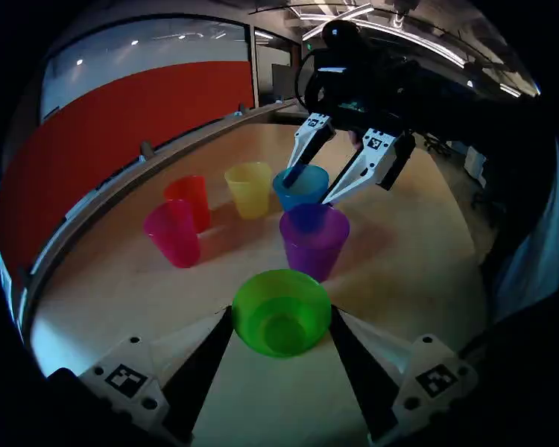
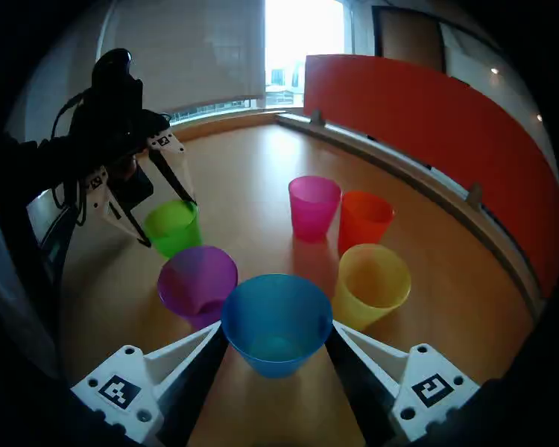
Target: Pour water
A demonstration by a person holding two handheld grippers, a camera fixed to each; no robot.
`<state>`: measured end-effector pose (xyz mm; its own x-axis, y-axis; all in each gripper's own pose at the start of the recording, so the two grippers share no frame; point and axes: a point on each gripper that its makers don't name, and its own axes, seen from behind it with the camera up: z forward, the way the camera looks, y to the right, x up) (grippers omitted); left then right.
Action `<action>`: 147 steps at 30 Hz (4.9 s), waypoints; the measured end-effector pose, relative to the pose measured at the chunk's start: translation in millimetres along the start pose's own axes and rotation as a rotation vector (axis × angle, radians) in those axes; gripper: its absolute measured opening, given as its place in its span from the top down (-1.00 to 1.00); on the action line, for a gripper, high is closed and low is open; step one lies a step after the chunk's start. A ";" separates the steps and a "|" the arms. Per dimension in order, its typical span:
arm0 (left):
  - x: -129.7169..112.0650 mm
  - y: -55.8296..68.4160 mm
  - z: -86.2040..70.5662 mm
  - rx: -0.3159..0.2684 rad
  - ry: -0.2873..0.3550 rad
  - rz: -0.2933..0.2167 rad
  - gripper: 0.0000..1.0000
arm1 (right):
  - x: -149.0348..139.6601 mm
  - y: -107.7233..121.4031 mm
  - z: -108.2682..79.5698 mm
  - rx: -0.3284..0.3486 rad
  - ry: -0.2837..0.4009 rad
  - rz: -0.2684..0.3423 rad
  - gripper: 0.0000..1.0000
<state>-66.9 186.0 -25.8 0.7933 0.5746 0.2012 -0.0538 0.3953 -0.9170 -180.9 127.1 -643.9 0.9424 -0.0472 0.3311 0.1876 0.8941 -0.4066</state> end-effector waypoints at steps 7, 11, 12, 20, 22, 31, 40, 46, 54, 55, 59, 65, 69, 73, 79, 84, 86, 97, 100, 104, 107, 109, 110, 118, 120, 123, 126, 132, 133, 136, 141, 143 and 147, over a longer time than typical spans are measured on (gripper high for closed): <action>-6.0 -2.1 3.0 0.009 -0.023 0.015 -0.80 | -12.6 -7.6 -15.4 -0.030 -0.002 0.008 -0.81; -9.9 -1.1 4.6 0.010 -0.035 0.024 -0.80 | -19.1 -12.8 -23.7 -0.049 -0.010 0.005 -0.81; -10.5 -0.9 5.0 0.010 -0.037 0.026 -0.80 | -20.5 -14.1 -25.5 -0.053 -0.012 0.005 -0.81; -14.2 2.1 6.0 -0.013 -0.058 0.011 -0.85 | -30.1 -30.7 -37.7 -0.099 -0.015 0.010 -0.83; -15.7 3.0 6.3 -0.018 -0.065 0.009 -0.85 | -33.3 -36.2 -40.7 -0.112 -0.016 0.013 -0.84; -23.1 2.0 5.0 -0.011 -0.087 0.024 -0.85 | -49.8 -65.3 -56.6 -0.165 -0.032 0.021 -1.00; -32.1 1.4 -5.5 0.005 -0.096 0.003 -0.85 | -71.9 -99.7 -82.7 -0.242 -0.034 0.034 -1.00; -39.1 1.5 -17.5 0.035 -0.095 -0.010 -0.85 | -88.7 -126.5 -101.2 -0.307 -0.022 0.054 -1.00; -50.3 -4.7 -37.6 0.110 -0.090 -0.048 -0.85 | -112.4 -155.5 -133.5 -0.387 -0.020 0.085 -1.00; -52.5 -7.0 -40.2 0.126 -0.092 -0.056 -0.85 | -115.6 -159.1 -138.5 -0.400 -0.019 0.089 -1.00; -56.5 -12.1 -49.2 0.169 -0.086 -0.083 -0.85 | -127.5 -173.4 -157.3 -0.443 -0.012 0.105 -1.00; -53.0 -14.7 -64.4 0.220 -0.048 -0.109 -0.85 | -144.7 -189.0 -186.9 -0.524 -0.002 0.143 -0.99; -52.0 -16.7 -73.4 0.256 -0.027 -0.125 -0.85 | -152.4 -194.5 -204.0 -0.587 0.017 0.175 -1.00; -51.5 -18.1 -79.1 0.291 0.001 -0.143 -0.85 | -157.4 -197.8 -219.9 -0.655 0.050 0.211 -0.99; -48.9 -17.1 -89.1 0.338 0.036 -0.171 -0.85 | -165.4 -212.1 -241.3 -0.743 0.082 0.237 -1.00; -46.3 -21.0 -102.4 0.396 0.059 -0.178 -0.85 | -170.1 -224.9 -258.9 -0.810 0.093 0.242 -1.00; -45.2 -23.6 -107.3 0.420 0.079 -0.198 -0.85 | -169.9 -228.5 -268.4 -0.843 0.109 0.250 -1.00; -39.9 -42.9 -141.7 0.604 0.183 -0.245 -0.85 | -168.5 -242.9 -333.8 -1.067 0.242 0.284 -1.00; -39.7 -46.3 -149.2 0.645 0.204 -0.252 -0.85 | -165.0 -248.3 -344.8 -1.106 0.280 0.281 -1.00; -38.4 -53.7 -161.1 0.699 0.241 -0.280 -0.85 | -159.1 -250.7 -347.2 -1.143 0.310 0.276 -1.00; -37.8 -59.4 -170.1 0.736 0.269 -0.305 -0.85 | -157.4 -251.8 -347.2 -1.174 0.325 0.278 -1.00; -36.8 -63.2 -176.4 0.762 0.290 -0.318 -0.85 | -157.1 -253.4 -347.1 -1.198 0.335 0.283 -1.00; -36.2 -65.0 -179.4 0.775 0.300 -0.322 -0.85 | -157.0 -254.4 -347.2 -1.211 0.339 0.286 -1.00; -30.7 -74.4 -194.1 0.857 0.373 -0.378 -0.85 | -154.2 -263.0 -344.3 -1.287 0.395 0.309 -1.00; -27.3 -74.4 -195.0 0.867 0.396 -0.393 -0.85 | -152.6 -265.5 -345.3 -1.303 0.423 0.322 -1.00; -19.9 -72.8 -195.1 0.868 0.426 -0.399 -0.85 | -146.6 -270.1 -350.8 -1.329 0.464 0.317 -0.99; -14.3 -73.3 -196.8 0.883 0.443 -0.397 -0.85 | -143.3 -275.8 -360.4 -1.367 0.497 0.305 -0.99; -8.1 -75.4 -198.8 0.913 0.482 -0.409 -0.85 | -145.5 -287.8 -381.3 -1.446 0.537 0.287 -0.99; -8.3 -76.3 -199.2 0.918 0.487 -0.415 -0.85 | -146.3 -290.6 -385.8 -1.463 0.544 0.283 -0.99; -8.8 -79.2 -201.5 0.936 0.506 -0.435 -0.85 | -149.1 -300.3 -400.2 -1.513 0.567 0.269 -0.99; -4.7 -82.9 -207.1 0.958 0.549 -0.459 -0.85 | -156.1 -319.7 -423.4 -1.582 0.596 0.246 -1.00; -2.9 -84.3 -208.5 0.963 0.562 -0.465 -0.85 | -154.2 -324.0 -424.0 -1.591 0.598 0.239 -0.99; -2.1 -87.9 -210.3 0.979 0.577 -0.470 -0.85 | -147.9 -330.6 -421.9 -1.604 0.594 0.230 -1.00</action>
<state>63.7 -0.6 -18.1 0.9969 -0.0716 0.0325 0.0745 0.9921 -0.1009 -265.6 -349.3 -917.7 0.8835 -0.4670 -0.0360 -0.2359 -0.3774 -0.8955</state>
